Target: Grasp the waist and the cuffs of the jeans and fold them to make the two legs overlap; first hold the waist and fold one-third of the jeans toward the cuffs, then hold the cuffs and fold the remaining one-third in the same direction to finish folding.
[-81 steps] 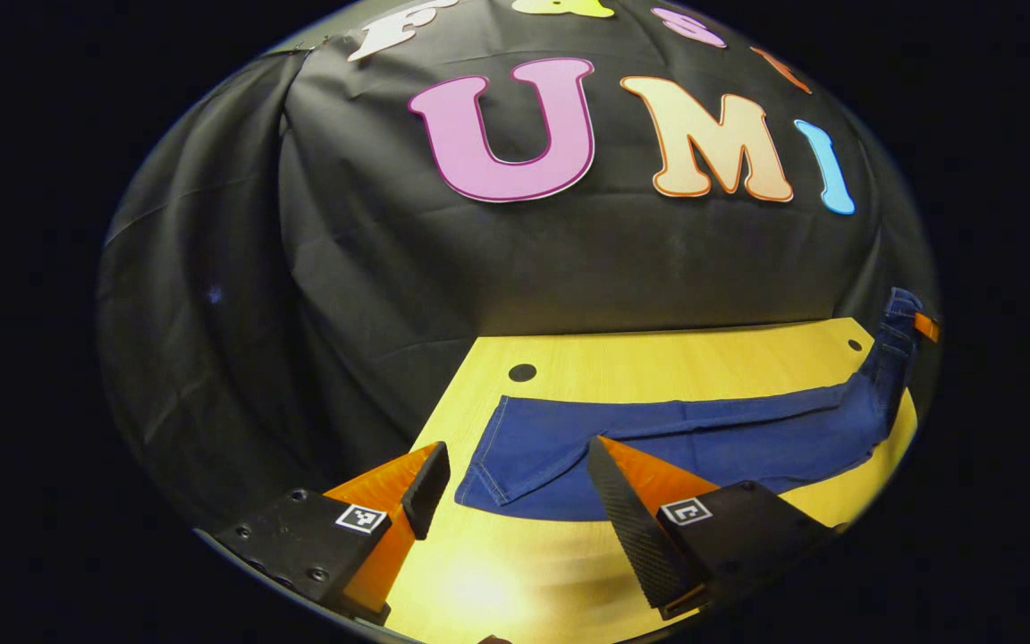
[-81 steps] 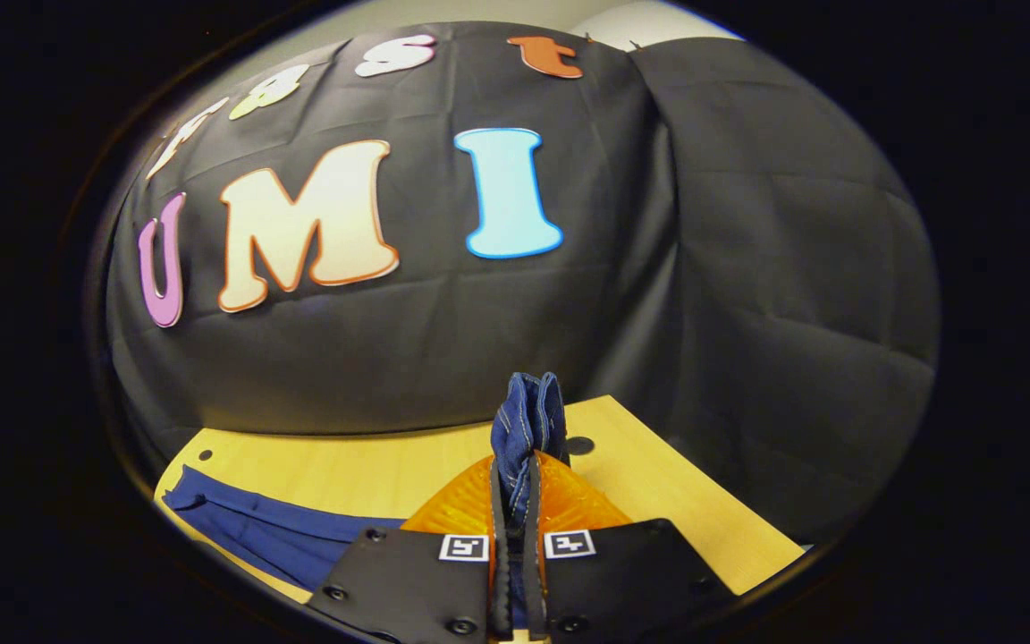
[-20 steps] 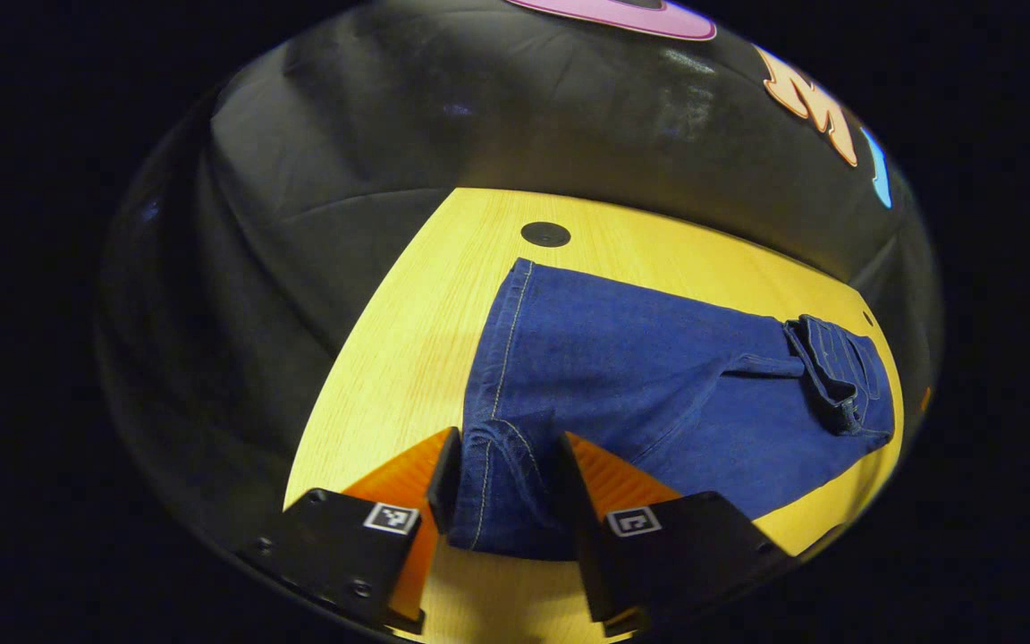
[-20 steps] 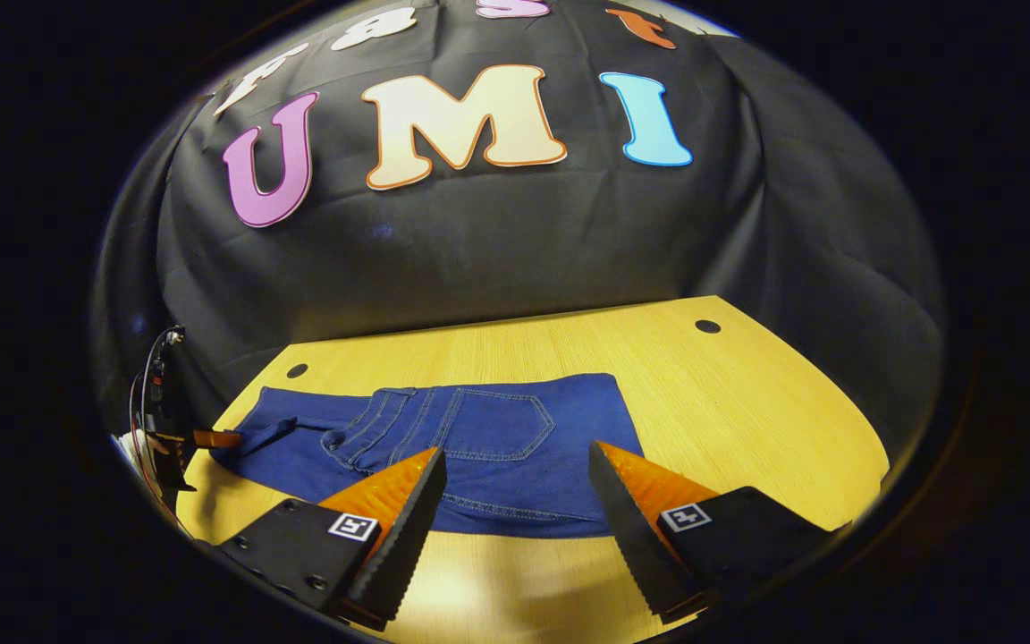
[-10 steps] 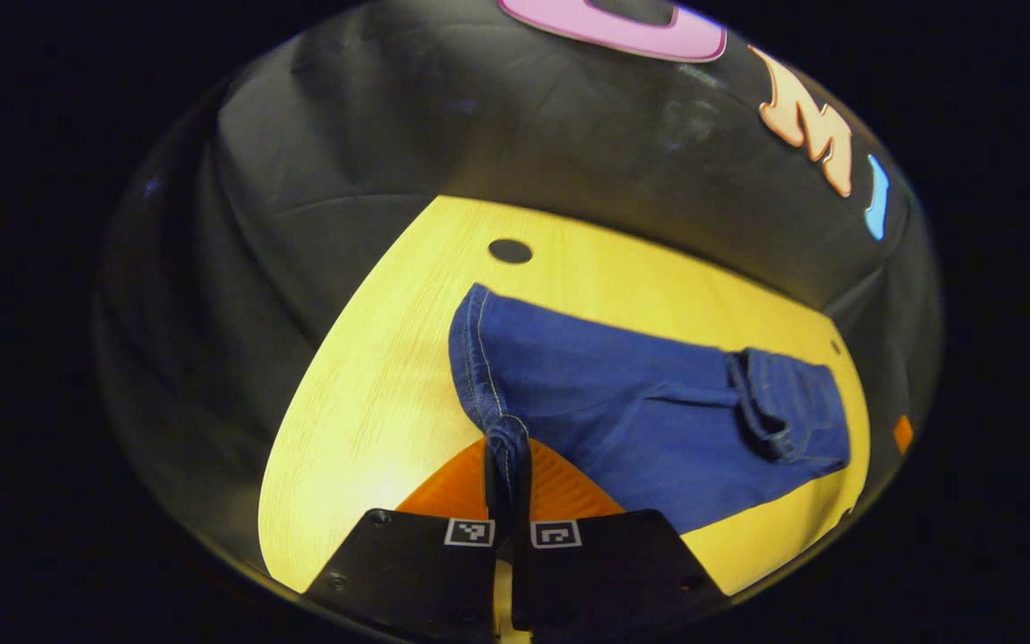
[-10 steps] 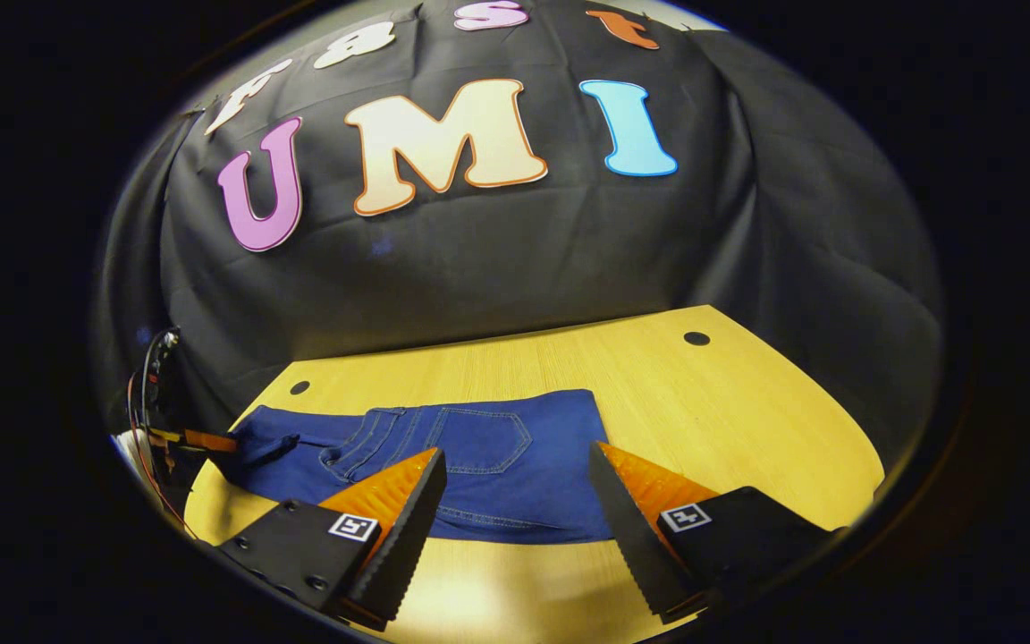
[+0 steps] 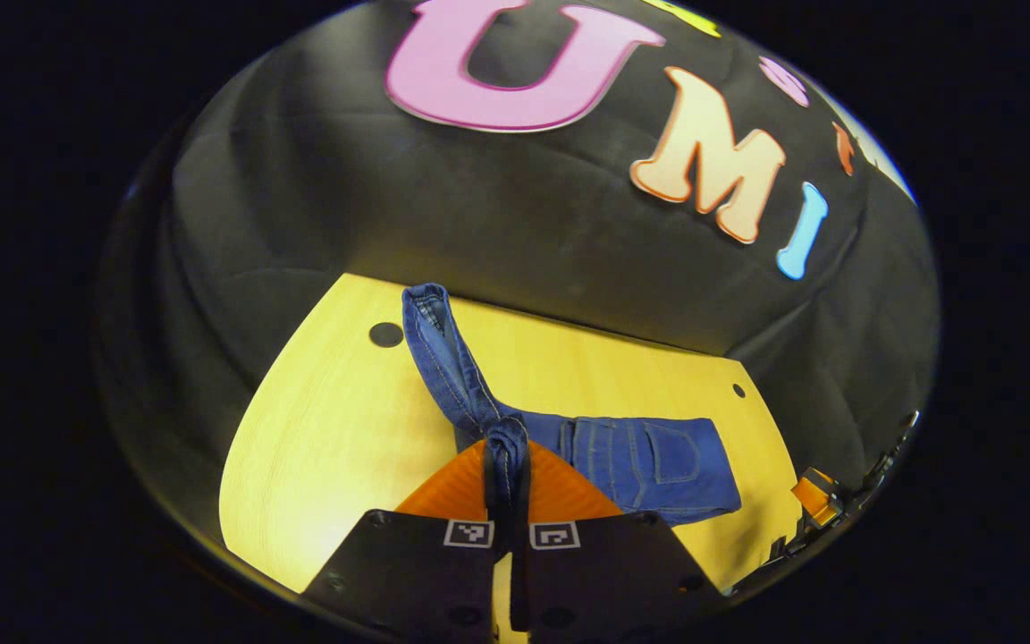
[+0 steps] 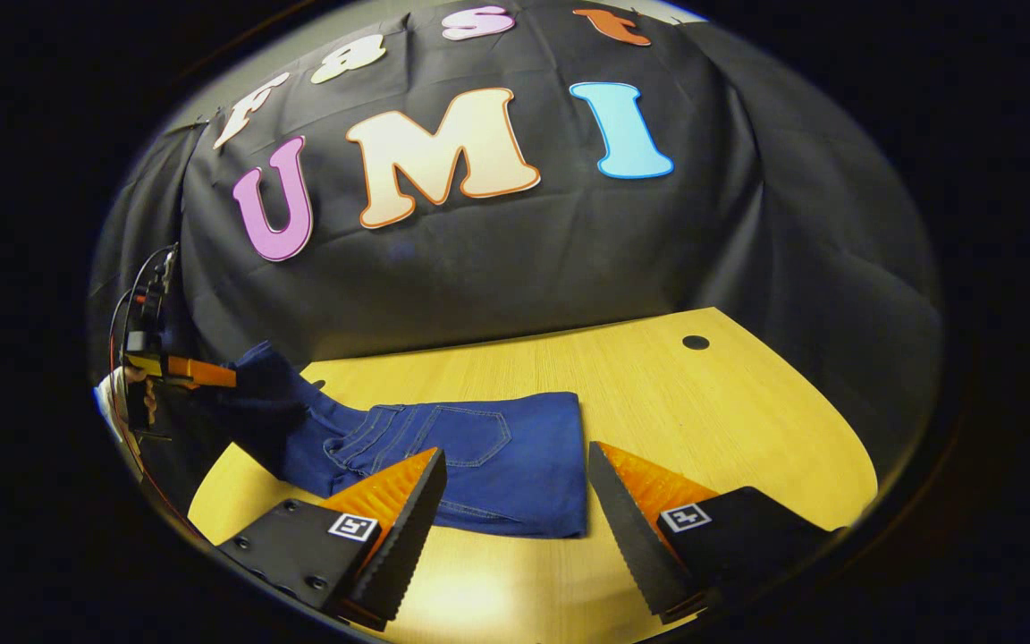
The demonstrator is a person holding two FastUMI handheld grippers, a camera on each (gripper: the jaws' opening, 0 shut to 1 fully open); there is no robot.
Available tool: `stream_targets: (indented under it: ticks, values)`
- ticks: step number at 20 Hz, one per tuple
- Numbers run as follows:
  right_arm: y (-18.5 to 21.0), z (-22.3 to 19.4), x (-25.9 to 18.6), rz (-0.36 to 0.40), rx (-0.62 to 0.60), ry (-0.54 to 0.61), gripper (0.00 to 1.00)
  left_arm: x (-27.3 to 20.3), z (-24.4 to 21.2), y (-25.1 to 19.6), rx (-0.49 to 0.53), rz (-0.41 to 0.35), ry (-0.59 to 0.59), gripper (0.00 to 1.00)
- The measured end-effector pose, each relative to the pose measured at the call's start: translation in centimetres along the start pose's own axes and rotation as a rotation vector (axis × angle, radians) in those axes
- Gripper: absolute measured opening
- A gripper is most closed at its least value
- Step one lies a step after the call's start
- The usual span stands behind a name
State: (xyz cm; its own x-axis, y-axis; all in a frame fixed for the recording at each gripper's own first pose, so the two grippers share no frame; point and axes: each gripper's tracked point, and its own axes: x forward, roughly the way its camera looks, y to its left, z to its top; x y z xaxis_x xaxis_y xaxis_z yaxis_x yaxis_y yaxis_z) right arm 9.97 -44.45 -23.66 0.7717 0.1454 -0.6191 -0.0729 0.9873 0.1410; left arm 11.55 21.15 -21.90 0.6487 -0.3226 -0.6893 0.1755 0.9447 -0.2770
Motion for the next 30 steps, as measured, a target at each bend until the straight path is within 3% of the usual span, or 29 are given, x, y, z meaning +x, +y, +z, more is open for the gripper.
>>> stream_targets:
  ticks: [1, 4, 9, 11, 19, 23, 30]
  values:
    - [-0.6, -0.1, -0.3, 0.006, 0.000, 0.001, 0.99, 0.1, 0.3, -1.7, 0.018, -0.012, -0.004, 0.00]
    - [-2.1, -0.7, -1.3, 0.023, -0.006, 0.018, 0.95, 0.4, 1.3, -6.1, 0.037, -0.050, -0.029, 0.00]
    - [-4.7, -0.1, -2.0, 0.035, -0.011, 0.022, 0.98, 1.7, 1.7, -12.5, 0.046, -0.116, -0.050, 0.00]
    - [-5.9, 0.3, -2.3, 0.031, -0.015, 0.015, 0.95, 2.6, 1.0, -14.7, 0.053, -0.135, -0.043, 0.00]
    - [-11.5, -0.1, -4.3, -0.020, -0.044, 0.031, 0.98, 6.6, -1.9, -21.8, 0.055, -0.204, 0.005, 0.00]
    - [-13.5, -0.5, -5.0, -0.039, -0.046, 0.047, 0.95, 8.9, -4.4, -24.1, 0.041, -0.201, 0.034, 0.01]
    - [-13.7, -1.3, -5.2, -0.007, -0.050, 0.067, 0.98, 13.5, -11.6, -26.9, 0.132, -0.137, 0.080, 0.01]
